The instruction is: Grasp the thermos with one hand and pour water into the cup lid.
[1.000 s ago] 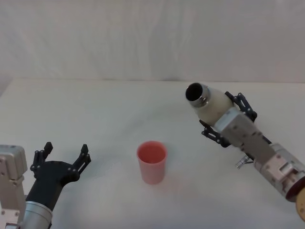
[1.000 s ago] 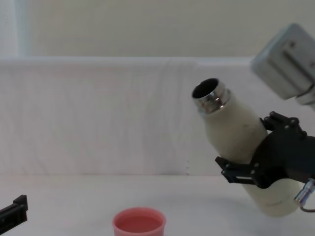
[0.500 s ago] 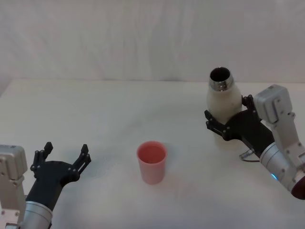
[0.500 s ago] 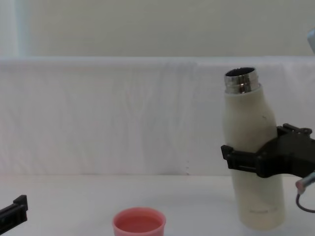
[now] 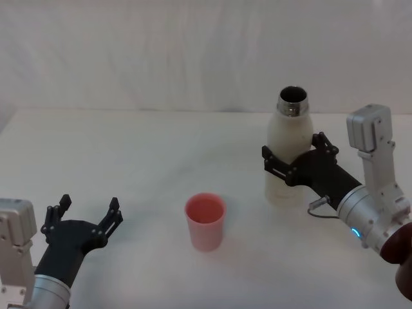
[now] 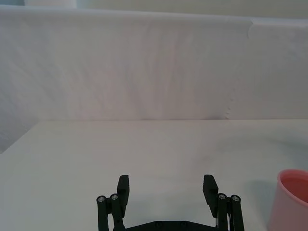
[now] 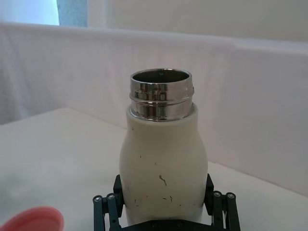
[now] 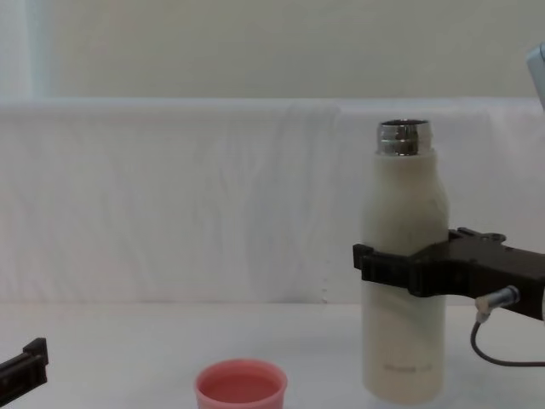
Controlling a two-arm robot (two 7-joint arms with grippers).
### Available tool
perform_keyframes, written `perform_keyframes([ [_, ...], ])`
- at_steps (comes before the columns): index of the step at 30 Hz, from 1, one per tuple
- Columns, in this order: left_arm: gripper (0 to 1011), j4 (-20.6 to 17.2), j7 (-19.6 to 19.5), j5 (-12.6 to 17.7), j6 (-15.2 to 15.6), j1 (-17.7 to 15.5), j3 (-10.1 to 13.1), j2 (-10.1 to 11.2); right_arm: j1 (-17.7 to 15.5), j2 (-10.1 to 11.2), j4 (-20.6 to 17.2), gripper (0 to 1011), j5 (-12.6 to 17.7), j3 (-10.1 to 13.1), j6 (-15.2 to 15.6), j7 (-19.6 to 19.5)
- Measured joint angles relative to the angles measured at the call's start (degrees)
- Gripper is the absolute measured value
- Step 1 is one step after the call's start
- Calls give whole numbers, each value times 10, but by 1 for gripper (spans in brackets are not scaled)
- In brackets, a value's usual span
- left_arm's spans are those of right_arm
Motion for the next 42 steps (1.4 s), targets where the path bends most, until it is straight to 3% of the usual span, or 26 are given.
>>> perform_keyframes([
  [17, 1001, 0, 0, 0, 0, 0, 0, 0, 38, -8, 47, 959, 45, -21, 36, -7],
  [42, 1001, 0, 0, 0, 0, 0, 0, 0, 62, 5, 80, 959, 74, -51, 31, -29],
])
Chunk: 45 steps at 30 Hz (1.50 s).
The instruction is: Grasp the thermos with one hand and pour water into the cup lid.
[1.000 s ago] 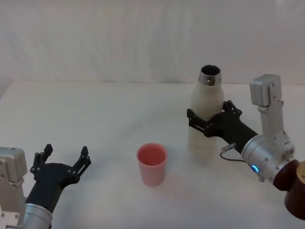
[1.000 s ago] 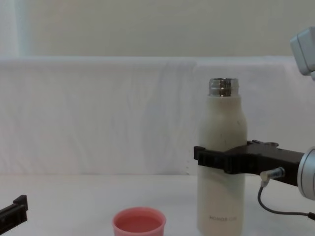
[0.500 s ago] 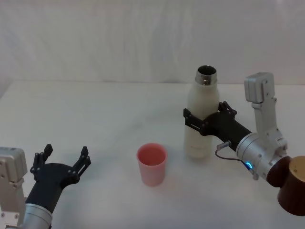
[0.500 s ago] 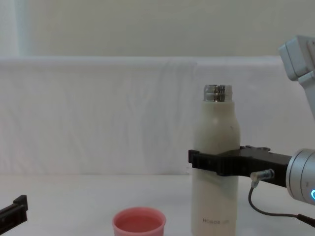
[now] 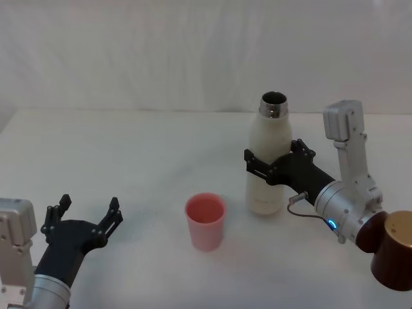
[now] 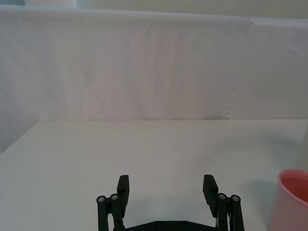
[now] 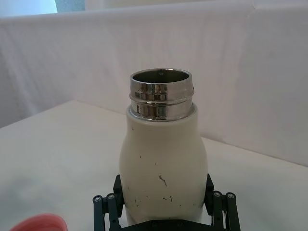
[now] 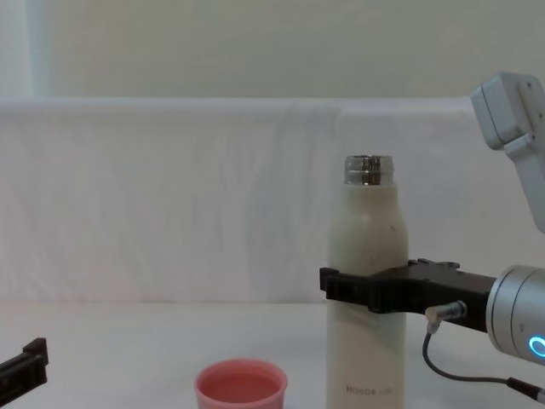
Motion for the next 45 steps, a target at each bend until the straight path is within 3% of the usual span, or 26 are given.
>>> perform_keyframes([
  [20, 1001, 0, 0, 0, 0, 0, 0, 0, -5, 12, 5, 959, 25, -10, -18, -11],
  [45, 1001, 0, 0, 0, 0, 0, 0, 0, -8, 24, 7, 959, 22, -24, -37, -12],
])
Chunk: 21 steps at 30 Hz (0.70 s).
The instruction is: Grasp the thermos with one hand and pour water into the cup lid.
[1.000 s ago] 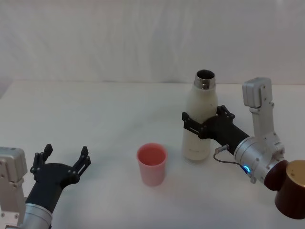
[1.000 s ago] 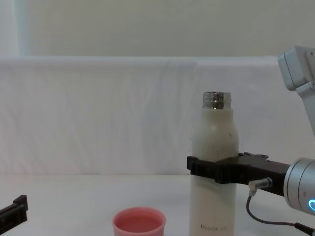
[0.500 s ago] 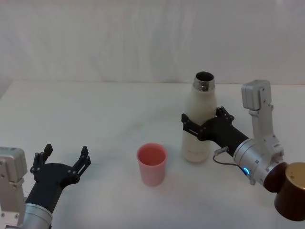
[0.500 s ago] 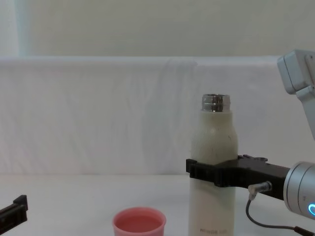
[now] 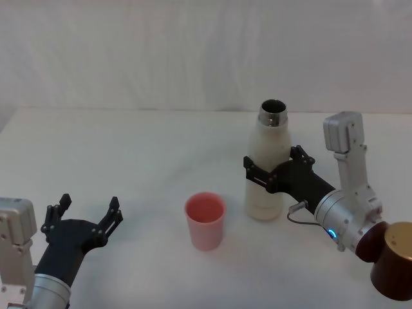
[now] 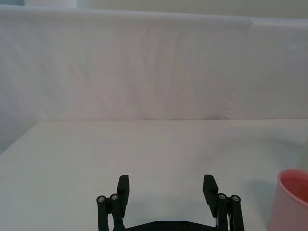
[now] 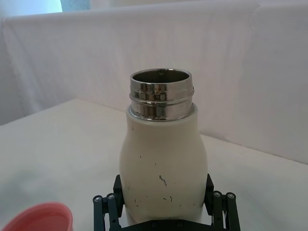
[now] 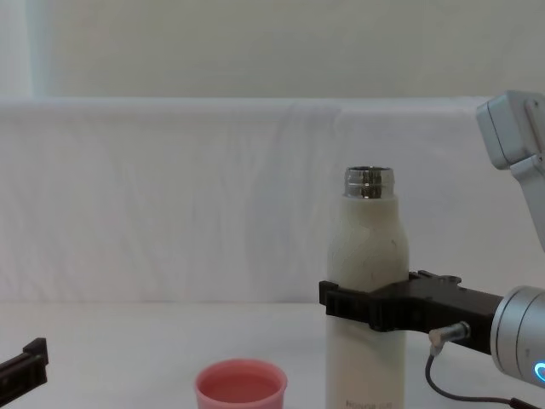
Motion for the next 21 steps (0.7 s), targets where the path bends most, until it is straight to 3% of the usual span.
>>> perform_keyframes([
  [21, 1001, 0, 0, 0, 0, 0, 0, 0, -10, 2, -9, 959, -4, -1, -1, 0],
])
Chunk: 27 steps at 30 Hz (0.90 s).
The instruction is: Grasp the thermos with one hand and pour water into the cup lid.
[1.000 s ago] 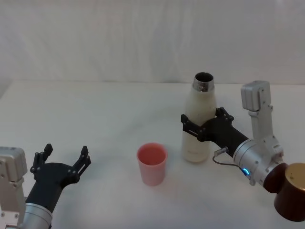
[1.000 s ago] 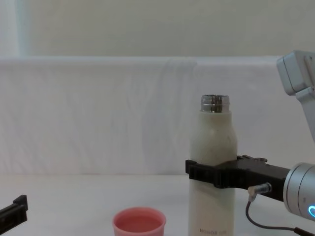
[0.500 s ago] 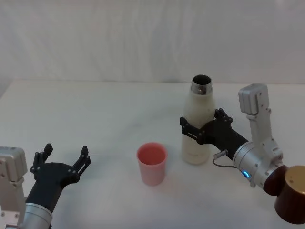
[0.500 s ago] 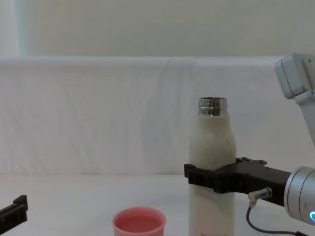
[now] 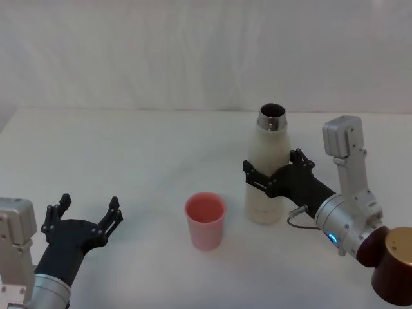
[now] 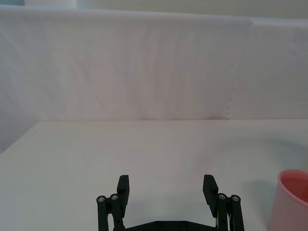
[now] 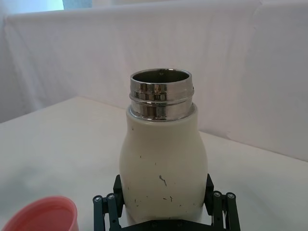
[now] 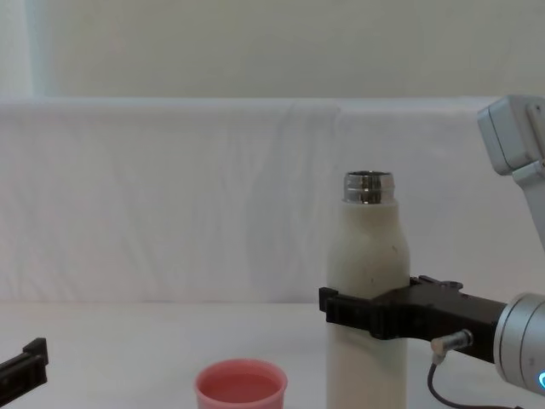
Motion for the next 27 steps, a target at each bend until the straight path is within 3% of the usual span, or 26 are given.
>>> perform_keyframes([
  [27, 1001, 0, 0, 0, 0, 0, 0, 0, -3, -1, -3, 1001, 6, 3, 7, -1],
])
